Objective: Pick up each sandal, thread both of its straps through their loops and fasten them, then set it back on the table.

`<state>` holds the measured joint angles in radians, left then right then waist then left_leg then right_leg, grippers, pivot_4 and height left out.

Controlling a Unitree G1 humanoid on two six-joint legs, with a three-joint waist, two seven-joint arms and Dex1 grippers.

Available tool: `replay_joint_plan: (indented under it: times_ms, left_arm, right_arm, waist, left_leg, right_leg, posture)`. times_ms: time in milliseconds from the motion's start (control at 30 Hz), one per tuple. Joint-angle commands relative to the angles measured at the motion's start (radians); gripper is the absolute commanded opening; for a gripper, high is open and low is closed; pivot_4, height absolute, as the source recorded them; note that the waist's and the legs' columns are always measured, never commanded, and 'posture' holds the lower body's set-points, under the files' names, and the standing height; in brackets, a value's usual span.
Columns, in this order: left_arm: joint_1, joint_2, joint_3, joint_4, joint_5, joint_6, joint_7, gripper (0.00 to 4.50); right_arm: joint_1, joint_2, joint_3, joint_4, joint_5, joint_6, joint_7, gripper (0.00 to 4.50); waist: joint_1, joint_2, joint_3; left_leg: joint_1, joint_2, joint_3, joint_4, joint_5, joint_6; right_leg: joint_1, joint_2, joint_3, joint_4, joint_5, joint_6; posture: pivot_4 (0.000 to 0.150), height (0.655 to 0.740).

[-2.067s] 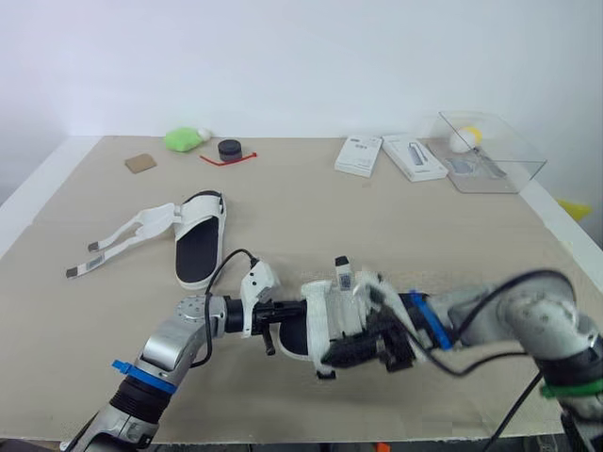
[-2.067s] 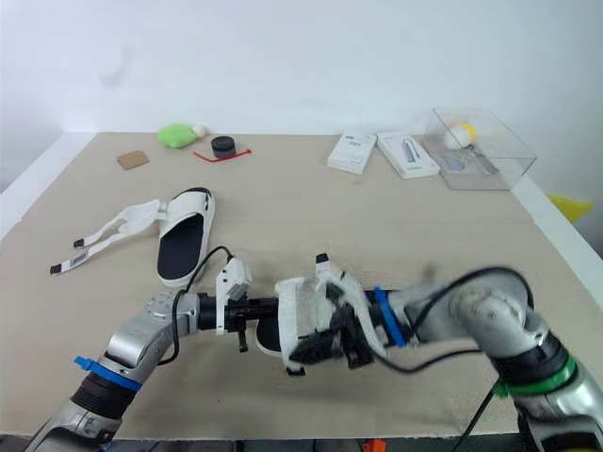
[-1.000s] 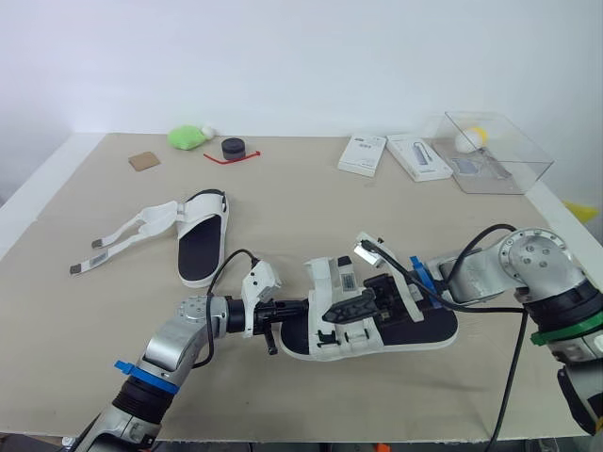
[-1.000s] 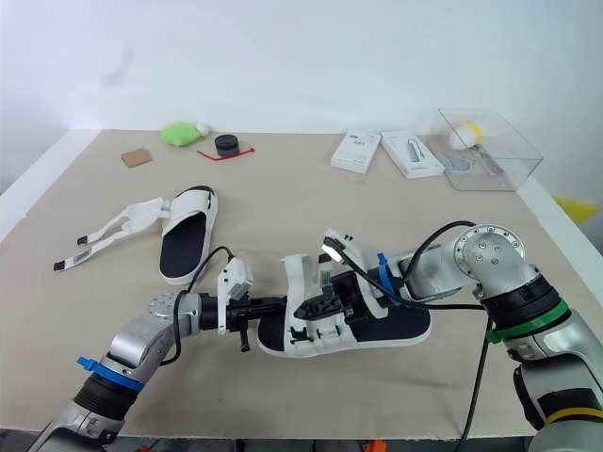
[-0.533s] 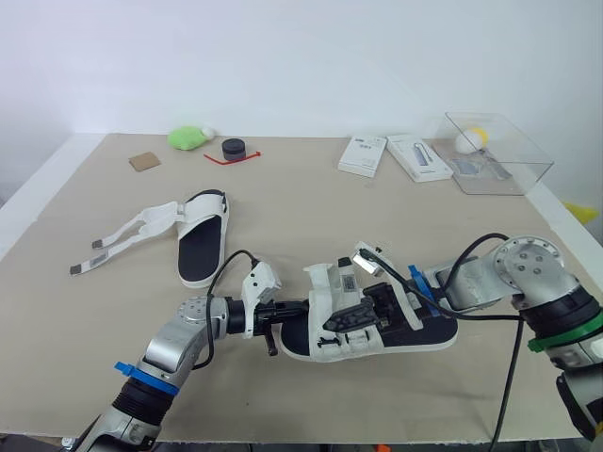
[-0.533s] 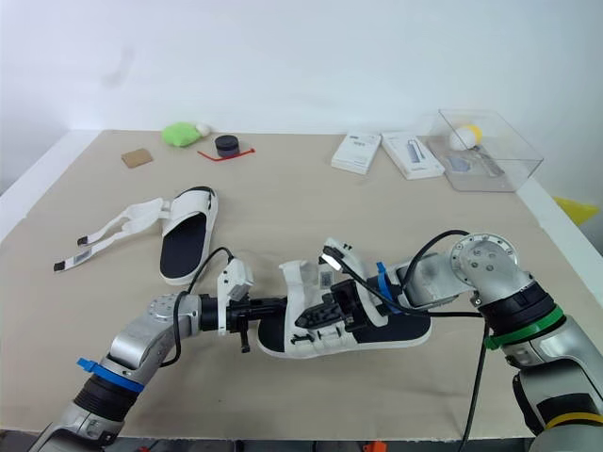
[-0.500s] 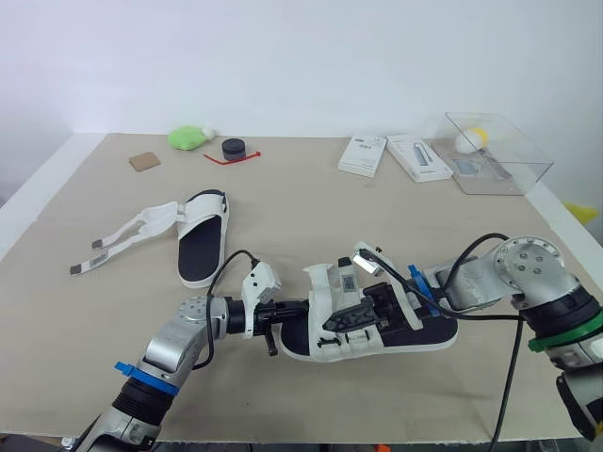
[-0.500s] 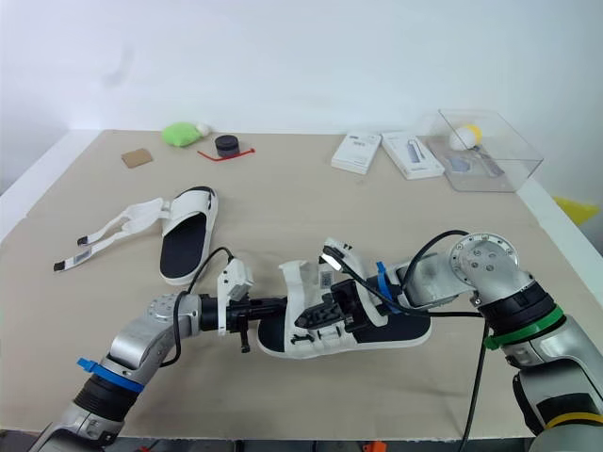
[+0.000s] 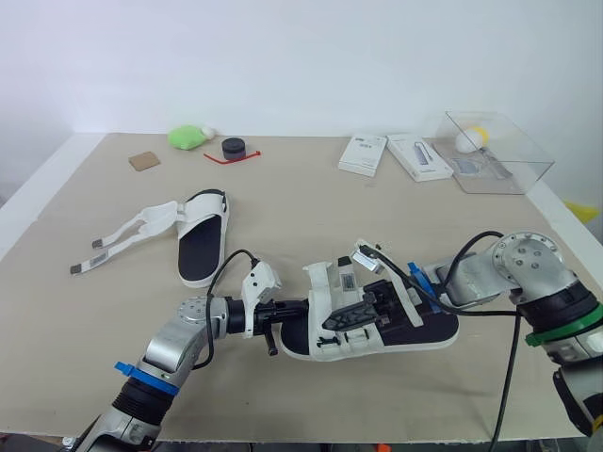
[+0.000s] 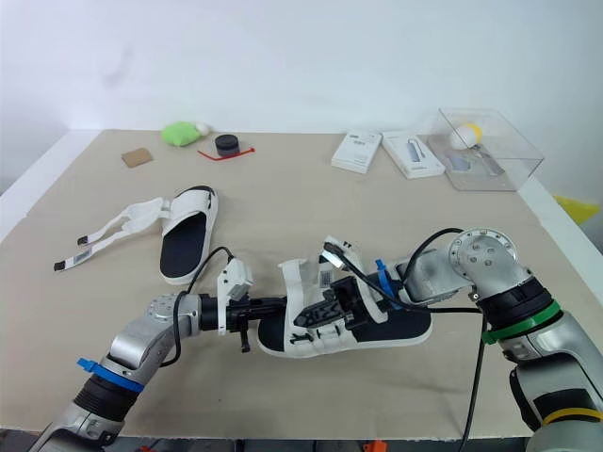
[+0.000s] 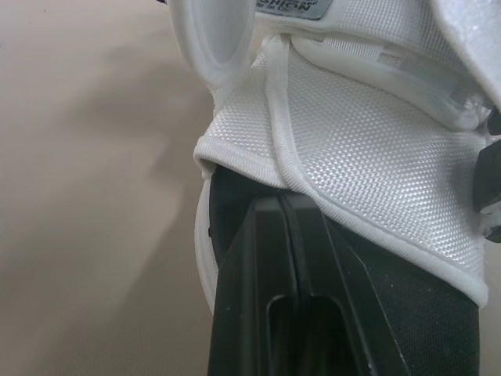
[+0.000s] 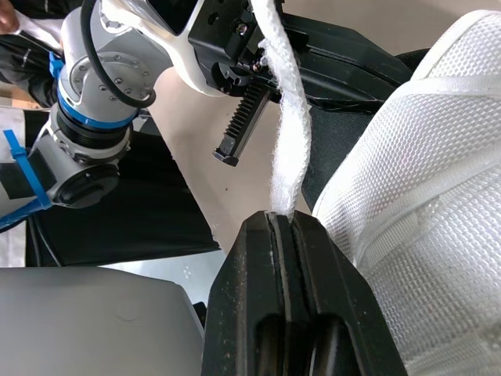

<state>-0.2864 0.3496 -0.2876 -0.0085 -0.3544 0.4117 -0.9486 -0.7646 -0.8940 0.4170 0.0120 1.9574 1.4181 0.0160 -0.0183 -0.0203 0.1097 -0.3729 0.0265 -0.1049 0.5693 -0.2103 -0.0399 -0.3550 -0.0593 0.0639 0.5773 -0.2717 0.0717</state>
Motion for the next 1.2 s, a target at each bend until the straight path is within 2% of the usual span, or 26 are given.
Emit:
replay_joint_plan:
  times_ms: [33,400,700,933,1200]
  left_arm:
    - [0.034,0.008,-0.036,0.067,0.053,0.032,0.025,0.00]
    - [0.040,0.007,-0.038,0.063,0.055,0.035,0.027,0.00]
    - [0.039,0.005,-0.039,0.068,0.058,0.033,0.027,0.00]
    - [0.041,0.005,-0.039,0.066,0.059,0.033,0.028,0.00]
    - [0.038,0.004,-0.040,0.071,0.060,0.033,0.029,0.00]
  right_arm:
    - [-0.035,0.007,-0.013,0.013,0.015,0.005,0.014,0.07]
    - [-0.009,-0.002,0.001,0.004,0.015,0.013,0.005,0.07]
    - [0.019,-0.038,0.018,-0.087,0.015,-0.017,-0.088,0.07]
    - [0.037,-0.042,-0.003,-0.169,-0.070,-0.001,-0.065,0.07]
    - [0.057,-0.022,-0.040,-0.282,-0.282,0.022,0.030,0.07]
  waist:
    - [0.000,0.000,0.000]
    - [0.000,0.000,0.000]
    - [0.000,0.000,-0.001]
    - [0.000,0.000,-0.002]
    - [0.001,-0.001,-0.004]
  left_leg:
    - [0.000,0.000,0.000,0.000,0.000,0.000]
    - [-0.001,0.000,0.000,0.000,0.000,0.000]
    - [-0.001,0.000,0.000,0.000,0.000,0.000]
    - [-0.001,0.000,0.000,0.000,0.000,0.000]
    - [-0.001,0.000,-0.001,-0.001,0.000,-0.001]
  right_leg:
    - [0.000,0.000,0.000,0.000,0.000,0.000]
    - [0.000,0.000,0.000,0.000,0.000,0.000]
    - [0.000,0.000,0.000,0.000,0.000,0.000]
    - [0.000,0.000,0.000,0.000,0.000,0.000]
    - [0.000,0.000,-0.001,0.000,0.000,0.000]
  posture:
    - [0.150,0.7400]
    - [0.150,0.7400]
    - [0.150,0.7400]
    - [0.150,0.7400]
    - [0.150,0.7400]
